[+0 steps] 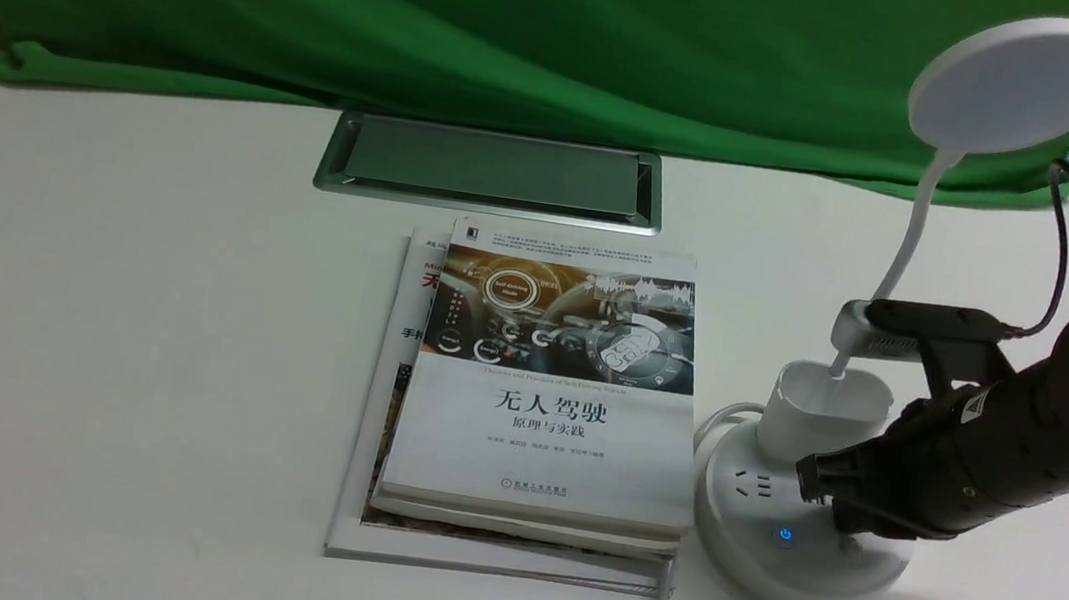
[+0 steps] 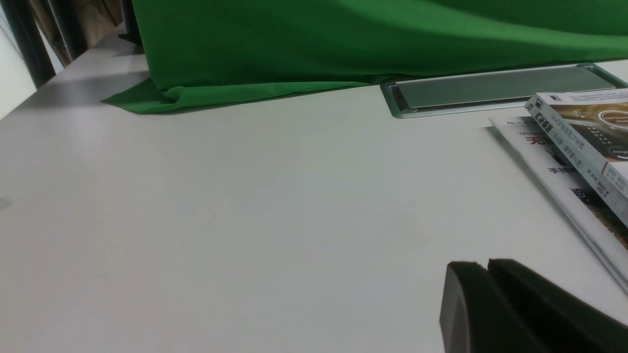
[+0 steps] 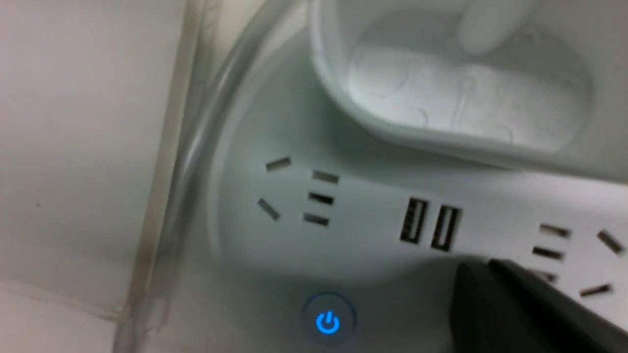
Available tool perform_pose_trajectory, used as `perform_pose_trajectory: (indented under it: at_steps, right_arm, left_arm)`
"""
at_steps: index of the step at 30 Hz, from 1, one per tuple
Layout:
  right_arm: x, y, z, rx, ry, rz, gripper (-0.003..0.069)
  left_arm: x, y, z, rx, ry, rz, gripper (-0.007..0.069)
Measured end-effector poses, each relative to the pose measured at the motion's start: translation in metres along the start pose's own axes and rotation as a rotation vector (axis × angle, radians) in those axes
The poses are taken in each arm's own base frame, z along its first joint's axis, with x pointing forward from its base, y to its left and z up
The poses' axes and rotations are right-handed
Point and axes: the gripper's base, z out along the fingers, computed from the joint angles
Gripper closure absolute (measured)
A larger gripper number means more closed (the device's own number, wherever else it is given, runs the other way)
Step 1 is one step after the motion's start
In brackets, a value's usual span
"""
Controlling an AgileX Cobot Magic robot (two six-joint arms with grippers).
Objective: Turn off the desk lamp on the white desktop by hand.
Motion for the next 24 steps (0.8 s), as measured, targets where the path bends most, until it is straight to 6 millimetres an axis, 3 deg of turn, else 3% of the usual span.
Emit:
perform_pose_trajectory:
  at_steps: [3,8,16,17,24]
  right_arm:
    - [0.004,0.000,-0.007,-0.001,0.002,-0.004,0.0621]
    - [0.002,0.004,-0.036,-0.012,-0.081,-0.016,0.0622]
    - [0.021,0.011,-0.107,-0.040,-0.165,-0.069,0.0622]
    - [0.026,0.012,-0.123,-0.045,-0.202,-0.079,0.0622]
    - [0.059,0.015,-0.185,-0.063,-0.341,-0.123,0.0622]
  left_arm:
    - [0.000,0.000,0.000,0.000,0.000,0.000,0.0605]
    - [0.000,0.000,0.000,0.000,0.000,0.000,0.0605]
    - [0.000,0.000,0.000,0.000,0.000,0.000,0.0605]
    - [0.000,0.000,0.000,0.000,0.000,0.000,0.0605]
    - [0.000,0.000,0.000,0.000,0.000,0.000,0.0605]
